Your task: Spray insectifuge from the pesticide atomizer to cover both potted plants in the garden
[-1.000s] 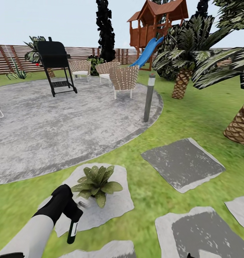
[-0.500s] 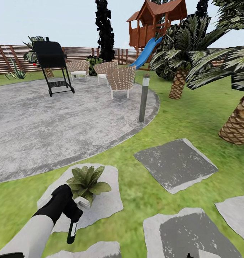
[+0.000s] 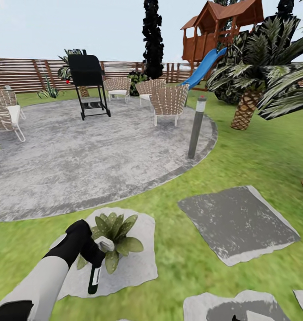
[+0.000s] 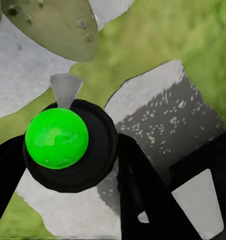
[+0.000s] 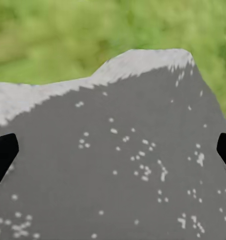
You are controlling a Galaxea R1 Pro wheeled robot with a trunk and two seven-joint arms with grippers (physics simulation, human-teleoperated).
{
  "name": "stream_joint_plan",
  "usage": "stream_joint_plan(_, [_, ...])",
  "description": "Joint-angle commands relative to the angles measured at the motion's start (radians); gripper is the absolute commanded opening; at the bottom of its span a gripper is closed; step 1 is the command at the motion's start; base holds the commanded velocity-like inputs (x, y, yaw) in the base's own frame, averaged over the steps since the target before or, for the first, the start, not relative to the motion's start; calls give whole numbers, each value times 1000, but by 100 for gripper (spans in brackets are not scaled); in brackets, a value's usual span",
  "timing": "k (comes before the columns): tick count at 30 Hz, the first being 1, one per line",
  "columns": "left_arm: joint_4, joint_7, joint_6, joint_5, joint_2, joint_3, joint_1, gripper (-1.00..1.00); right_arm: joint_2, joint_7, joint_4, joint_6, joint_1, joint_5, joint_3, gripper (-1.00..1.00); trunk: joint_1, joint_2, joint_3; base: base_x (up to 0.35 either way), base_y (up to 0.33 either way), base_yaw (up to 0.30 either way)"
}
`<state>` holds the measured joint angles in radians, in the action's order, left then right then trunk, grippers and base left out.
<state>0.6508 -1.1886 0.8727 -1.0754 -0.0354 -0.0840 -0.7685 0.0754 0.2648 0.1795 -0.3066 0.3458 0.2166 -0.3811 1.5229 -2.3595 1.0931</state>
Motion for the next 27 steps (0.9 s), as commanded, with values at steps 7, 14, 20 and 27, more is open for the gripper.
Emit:
stream_joint_plan(7, [-2,-131,17,-81,-6,46,6,-100,2,2,-2,-3,1,10,-7,100,0,0,1,134,-50,172])
stream_joint_plan(14, [-2,-141,17,-83,-8,96,6,-100,7,2,-2,-2,1,12,-7,100,0,0,1,2,-1,5])
stream_joint_plan(20, [0,-141,18,-83,-5,97,2,-100,5,2,-2,-2,1,18,-7,100,0,0,1,99,-143,0])
stream_joint_plan(27, [0,-141,19,-83,-6,97,0,-100,2,2,-2,-3,1,18,-7,100,0,0,1,162,-231,172])
